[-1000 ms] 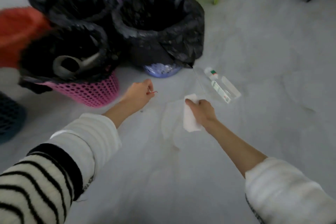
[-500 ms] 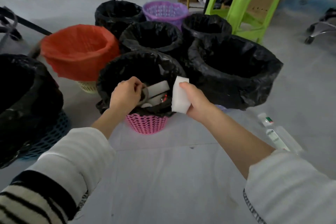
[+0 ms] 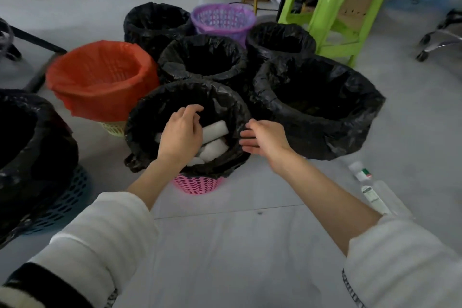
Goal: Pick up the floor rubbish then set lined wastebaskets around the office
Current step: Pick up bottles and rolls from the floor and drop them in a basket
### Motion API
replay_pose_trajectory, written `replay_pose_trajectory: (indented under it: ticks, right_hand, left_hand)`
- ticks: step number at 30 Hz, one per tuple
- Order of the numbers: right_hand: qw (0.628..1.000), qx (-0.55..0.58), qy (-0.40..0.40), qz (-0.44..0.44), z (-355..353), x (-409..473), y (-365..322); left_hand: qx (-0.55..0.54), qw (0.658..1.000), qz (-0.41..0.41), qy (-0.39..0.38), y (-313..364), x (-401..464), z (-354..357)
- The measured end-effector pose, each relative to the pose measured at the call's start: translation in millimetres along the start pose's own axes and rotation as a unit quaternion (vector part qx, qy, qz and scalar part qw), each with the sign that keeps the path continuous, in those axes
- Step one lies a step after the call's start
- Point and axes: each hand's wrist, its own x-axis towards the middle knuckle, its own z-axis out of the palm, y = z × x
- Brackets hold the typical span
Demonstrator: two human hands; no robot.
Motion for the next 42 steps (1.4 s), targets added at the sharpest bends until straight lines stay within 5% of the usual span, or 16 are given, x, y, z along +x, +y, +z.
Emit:
replay_pose_trajectory:
  ticks: [4, 9, 13, 16, 20, 25, 33, 42]
  right_hand:
    - [0.997, -0.073, 0.015, -0.011, -78, -2, 19]
    - [0.990, -0.138, -0.010, 0.032, -185, 11, 68]
    - [0.960, -0.275, 0.009, 0.045, -268, 34, 103]
    - [0.898, -0.436, 0.051, 0.041, -327, 49, 134]
    - [0.860, -0.497, 0.107, 0.040, -381, 67, 176]
    - [0.831, -0.546, 0.095, 0.056, -404, 96, 213]
    - [0.850, -0.516, 0.080, 0.061, -393, 104, 239]
    - [0.871, -0.479, -0.100, 0.050, -348, 51, 203]
  left_hand:
    - [-0.012, 0.994, 0.106, 0.020, 70, -10, 36]
    - [-0.018, 0.976, 0.198, -0.088, 143, -46, 121]
    - [0.049, 0.957, 0.130, -0.253, 173, -80, 200]
    - [0.152, 0.902, 0.123, -0.385, 179, -102, 251]
    - [0.207, 0.841, 0.064, -0.495, 178, -126, 308]
    - [0.250, 0.786, -0.013, -0.565, 160, -160, 346]
    - [0.248, 0.799, 0.004, -0.548, 146, -173, 348]
    - [0.202, 0.785, -0.049, -0.584, 133, -124, 293]
